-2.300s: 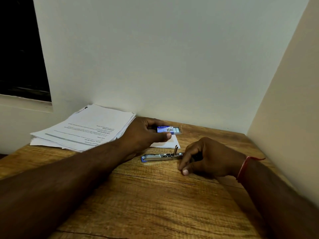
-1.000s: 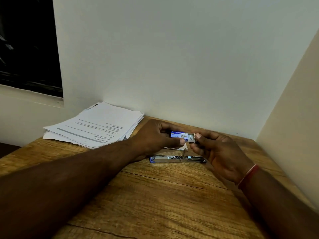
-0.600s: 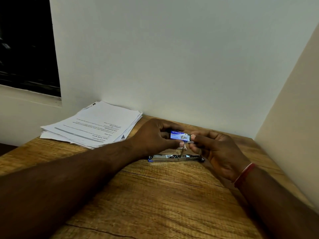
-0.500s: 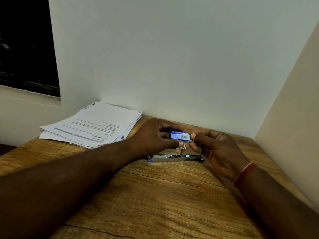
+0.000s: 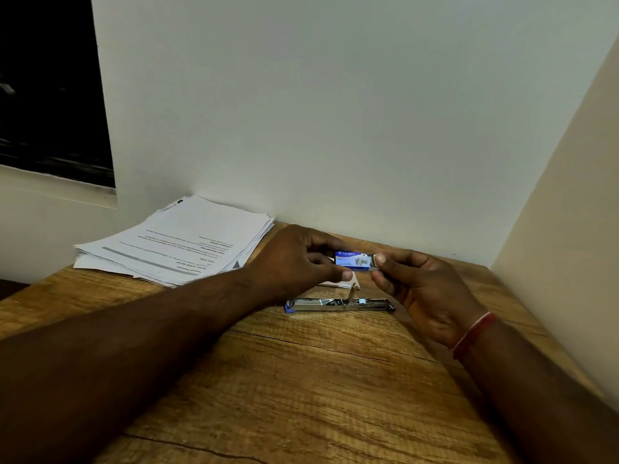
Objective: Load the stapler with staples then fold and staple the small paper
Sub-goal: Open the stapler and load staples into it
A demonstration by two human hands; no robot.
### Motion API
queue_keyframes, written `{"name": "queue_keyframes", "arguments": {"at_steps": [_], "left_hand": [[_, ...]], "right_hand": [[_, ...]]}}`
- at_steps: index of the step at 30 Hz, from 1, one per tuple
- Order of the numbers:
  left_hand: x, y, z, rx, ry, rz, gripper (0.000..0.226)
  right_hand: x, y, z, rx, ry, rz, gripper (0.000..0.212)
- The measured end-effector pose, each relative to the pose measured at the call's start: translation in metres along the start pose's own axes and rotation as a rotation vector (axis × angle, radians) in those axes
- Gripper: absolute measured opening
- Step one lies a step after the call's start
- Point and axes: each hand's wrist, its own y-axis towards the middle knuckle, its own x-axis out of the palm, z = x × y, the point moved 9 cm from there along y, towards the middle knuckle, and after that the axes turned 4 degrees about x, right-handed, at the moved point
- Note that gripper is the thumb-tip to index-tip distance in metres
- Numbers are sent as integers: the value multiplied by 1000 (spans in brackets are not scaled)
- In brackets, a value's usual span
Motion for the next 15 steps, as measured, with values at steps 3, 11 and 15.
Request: {"name": "queue_keyframes", "arguments": {"at_steps": [3,11,15], "left_hand": [[2,-1,1,12,-35,-9,46],[5,-2,6,53,-72,-15,46],[4,-2,6,53,-61,-5,45]], "right_hand": [[1,1,3,30,58,-19,17],[7,-3,8,52,59,-26,6],[8,-4,6,50,43,-26,8]]}}
